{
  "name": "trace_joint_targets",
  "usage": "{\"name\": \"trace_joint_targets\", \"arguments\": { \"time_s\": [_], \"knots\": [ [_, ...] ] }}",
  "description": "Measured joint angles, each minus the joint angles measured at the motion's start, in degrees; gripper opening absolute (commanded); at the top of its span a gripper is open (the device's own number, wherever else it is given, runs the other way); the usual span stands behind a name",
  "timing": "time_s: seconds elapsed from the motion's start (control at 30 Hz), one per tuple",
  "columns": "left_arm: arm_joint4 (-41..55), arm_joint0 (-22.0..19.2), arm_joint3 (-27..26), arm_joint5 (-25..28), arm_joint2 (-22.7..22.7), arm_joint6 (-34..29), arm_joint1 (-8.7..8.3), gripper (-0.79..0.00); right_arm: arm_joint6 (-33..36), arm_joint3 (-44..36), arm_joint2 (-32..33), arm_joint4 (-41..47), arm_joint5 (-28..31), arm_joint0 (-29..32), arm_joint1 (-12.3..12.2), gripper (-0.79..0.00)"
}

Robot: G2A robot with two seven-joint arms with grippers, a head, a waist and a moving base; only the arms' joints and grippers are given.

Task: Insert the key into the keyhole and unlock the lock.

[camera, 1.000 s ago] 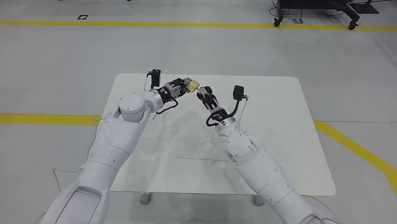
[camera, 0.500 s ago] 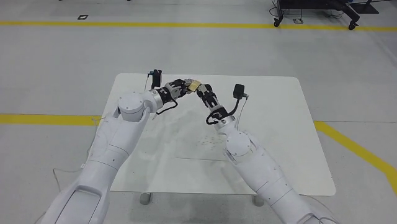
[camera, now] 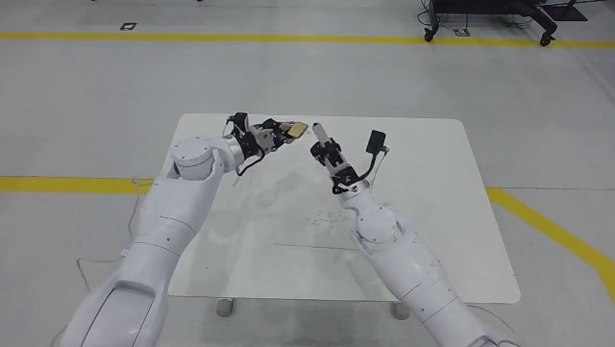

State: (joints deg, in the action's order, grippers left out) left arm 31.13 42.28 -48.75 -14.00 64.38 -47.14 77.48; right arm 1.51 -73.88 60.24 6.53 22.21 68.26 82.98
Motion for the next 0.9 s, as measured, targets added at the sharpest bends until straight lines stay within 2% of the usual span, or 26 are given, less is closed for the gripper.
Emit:
{"name": "trace_joint_targets", "arguments": {
  "time_s": [0.07,0.1,0.13,0.2,0.23,0.27,0.3,0.4,0.57,0.9],
  "knots": [
    [2.4,-1.1,2.0,-2.3,0.2,-2.1,0.19,-0.785,7.4,-1.3,2.2,6.8,1.8,1.3,-0.6,0.000],
    [3.3,-1.9,3.2,-3.2,0.2,-3.4,0.29,-0.785,13.4,-2.2,3.8,11.9,1.7,2.1,-1.0,0.000],
    [3.7,-2.3,4.0,-3.6,0.0,-4.5,0.37,-0.785,18.2,-2.8,4.9,15.9,1.0,2.6,-1.4,-0.031],
    [5.0,-3.3,6.0,-5.5,-0.6,-8.0,0.62,-0.785,28.5,-4.0,8.0,25.1,0.1,3.5,-2.1,-0.348],
    [5.6,-3.8,7.0,-6.9,-0.9,-9.8,0.72,-0.785,31.8,-4.0,9.2,28.0,0.3,3.7,-2.3,-0.456],
    [6.0,-4.4,8.1,-8.7,-1.4,-11.6,0.83,-0.785,34.4,-3.8,10.0,30.1,0.9,3.8,-2.4,-0.717],
    [6.4,-5.3,9.8,-11.4,-2.0,-14.0,1.00,-0.785,36.8,-3.3,10.6,31.5,1.8,3.7,-2.5,-0.785],
    [6.0,-7.7,13.5,-15.1,-3.6,-17.1,1.46,-0.785,39.4,-2.1,10.3,31.8,4.2,2.8,-2.4,-0.785],
    [5.9,-9.6,16.8,-14.0,-5.1,-18.8,2.20,-0.785,36.5,0.0,8.7,26.8,6.9,1.2,-2.1,-0.785],
    [5.9,-11.7,20.8,-10.7,-6.6,-21.8,3.12,-0.785,28.5,3.0,4.8,19.2,4.3,-2.4,-1.2,-0.785]
  ]
}}
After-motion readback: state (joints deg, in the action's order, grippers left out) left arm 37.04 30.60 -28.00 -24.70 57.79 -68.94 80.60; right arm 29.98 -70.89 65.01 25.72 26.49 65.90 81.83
